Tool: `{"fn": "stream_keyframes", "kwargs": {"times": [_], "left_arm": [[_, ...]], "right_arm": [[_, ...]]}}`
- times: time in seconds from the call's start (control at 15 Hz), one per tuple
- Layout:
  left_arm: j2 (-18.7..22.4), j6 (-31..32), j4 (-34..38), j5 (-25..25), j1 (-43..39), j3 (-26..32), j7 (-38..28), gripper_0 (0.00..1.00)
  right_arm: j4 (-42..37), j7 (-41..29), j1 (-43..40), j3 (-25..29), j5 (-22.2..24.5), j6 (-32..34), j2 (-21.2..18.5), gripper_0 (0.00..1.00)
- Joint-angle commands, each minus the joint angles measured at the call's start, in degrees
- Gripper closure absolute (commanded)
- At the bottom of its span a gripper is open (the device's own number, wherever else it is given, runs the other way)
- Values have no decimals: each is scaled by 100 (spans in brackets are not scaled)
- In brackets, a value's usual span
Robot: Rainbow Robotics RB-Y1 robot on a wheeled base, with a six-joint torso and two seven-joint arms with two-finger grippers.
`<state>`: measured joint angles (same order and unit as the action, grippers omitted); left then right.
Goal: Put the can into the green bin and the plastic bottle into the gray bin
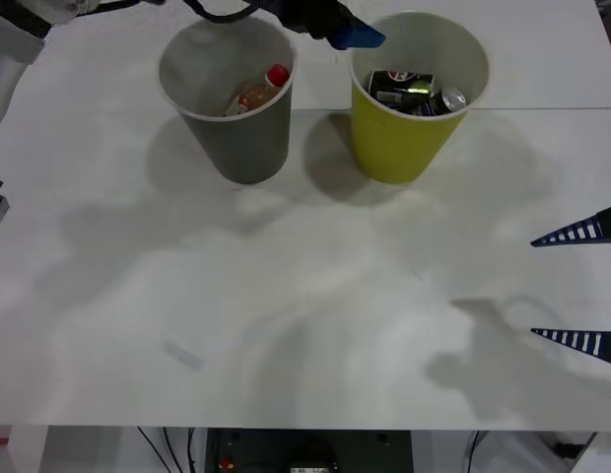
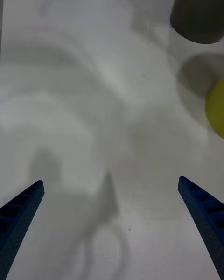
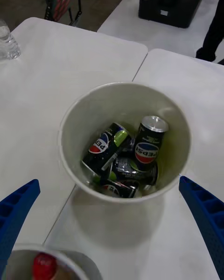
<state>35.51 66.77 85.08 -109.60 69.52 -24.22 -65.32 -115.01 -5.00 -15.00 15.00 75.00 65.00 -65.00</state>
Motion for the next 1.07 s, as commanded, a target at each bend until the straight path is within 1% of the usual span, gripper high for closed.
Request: {"fn": "stream_keyframes", "kwargs": {"times": [0.07, 0.2, 0.27, 0.33, 0.4, 0.47, 0.53, 0.73, 0.8, 1.07], "left_arm": [[755, 2, 835, 448, -509, 58, 81, 0], [1239, 2, 1398, 756, -984, 260, 213, 0], [1406, 2, 1617, 870, -1230, 418, 441, 0], [1529, 2, 1802, 1011, -1546, 647, 626, 0], [1652, 2, 2004, 1204, -1995, 998, 881, 0], [1705, 2, 2145, 1283, -2276, 1209, 1066, 0], [1766, 2, 2329, 1424, -2768, 1535, 1364, 0], [1792, 2, 2611, 1898, -3867, 2264, 2076, 0], [1801, 11, 2742, 1969, -4262, 2466, 2357, 0], [1801, 20, 3235, 1951, -5352, 2976, 3096, 0]], "right_arm": [[1, 0, 0, 0, 0, 0, 0, 0], [1, 0, 0, 0, 0, 0, 0, 0], [1, 0, 0, 0, 0, 0, 0, 0], [1, 0, 0, 0, 0, 0, 0, 0], [1, 0, 0, 0, 0, 0, 0, 0], [1, 0, 0, 0, 0, 0, 0, 0], [1, 0, 0, 0, 0, 0, 0, 0], [1, 0, 0, 0, 0, 0, 0, 0], [1, 0, 0, 0, 0, 0, 0, 0], [1, 0, 0, 0, 0, 0, 0, 0]]}}
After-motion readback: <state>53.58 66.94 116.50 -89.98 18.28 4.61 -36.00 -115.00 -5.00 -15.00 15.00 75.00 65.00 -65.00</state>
